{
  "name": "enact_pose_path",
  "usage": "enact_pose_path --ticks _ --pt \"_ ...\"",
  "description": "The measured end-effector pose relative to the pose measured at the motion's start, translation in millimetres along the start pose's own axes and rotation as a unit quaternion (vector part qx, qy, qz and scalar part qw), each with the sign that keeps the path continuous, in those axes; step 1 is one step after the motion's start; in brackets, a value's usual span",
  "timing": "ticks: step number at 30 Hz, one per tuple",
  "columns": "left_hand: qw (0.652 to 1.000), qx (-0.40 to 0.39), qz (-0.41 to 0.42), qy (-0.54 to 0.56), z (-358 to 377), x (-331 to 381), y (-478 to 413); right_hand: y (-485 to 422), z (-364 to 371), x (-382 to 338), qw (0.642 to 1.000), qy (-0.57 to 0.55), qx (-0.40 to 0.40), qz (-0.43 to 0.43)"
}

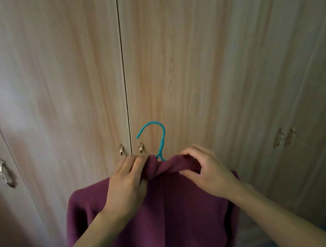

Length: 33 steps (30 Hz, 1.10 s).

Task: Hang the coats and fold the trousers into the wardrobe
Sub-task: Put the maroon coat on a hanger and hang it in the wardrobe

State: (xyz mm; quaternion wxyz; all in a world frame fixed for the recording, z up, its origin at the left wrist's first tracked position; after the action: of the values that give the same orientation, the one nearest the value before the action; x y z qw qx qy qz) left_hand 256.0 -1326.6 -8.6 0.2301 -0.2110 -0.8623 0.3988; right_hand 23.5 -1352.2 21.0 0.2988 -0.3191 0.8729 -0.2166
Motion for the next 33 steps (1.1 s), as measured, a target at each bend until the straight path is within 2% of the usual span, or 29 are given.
enact_pose_path --ticks 4,9,13,18,28,33 --pt "0.999 -0.001 -0.029 -0.026 -7.9 -46.8 22.7 -30.5 50.7 -2.8 0.997 -0.032 -0.07 -0.026" --pt "0.996 -0.022 -0.062 -0.06 -16.8 -79.7 37.7 -56.8 98.9 -2.9 0.994 -0.081 -0.073 -0.001" --pt "0.994 -0.029 -0.067 -0.085 -27.1 -98.1 44.7 -85.5 125.5 8.3 0.996 -0.035 -0.084 0.015" --pt "0.991 -0.028 -0.08 -0.105 -32.0 -116.8 45.0 -117.6 155.9 32.3 0.99 -0.004 -0.134 0.052" --pt "0.987 -0.06 -0.089 -0.122 -16.0 -126.8 41.7 -144.6 197.1 64.8 0.99 -0.012 -0.133 0.034" --pt "0.985 -0.067 -0.103 -0.118 -19.2 -130.9 46.2 -147.2 200.5 69.8 0.988 -0.059 -0.123 0.066"
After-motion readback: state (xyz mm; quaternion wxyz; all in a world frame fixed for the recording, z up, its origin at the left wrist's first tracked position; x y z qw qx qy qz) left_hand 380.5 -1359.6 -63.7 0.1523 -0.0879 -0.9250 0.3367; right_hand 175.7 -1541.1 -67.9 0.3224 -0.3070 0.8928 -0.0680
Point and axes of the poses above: each hand's wrist, its own y-axis away from the middle knuckle, its own z-axis out of the palm, x = y × z, the point moved 1 cm from there along -y, towards the middle knuckle, and after that the axes turned 2 degrees about -x, right-handed, at the moved point
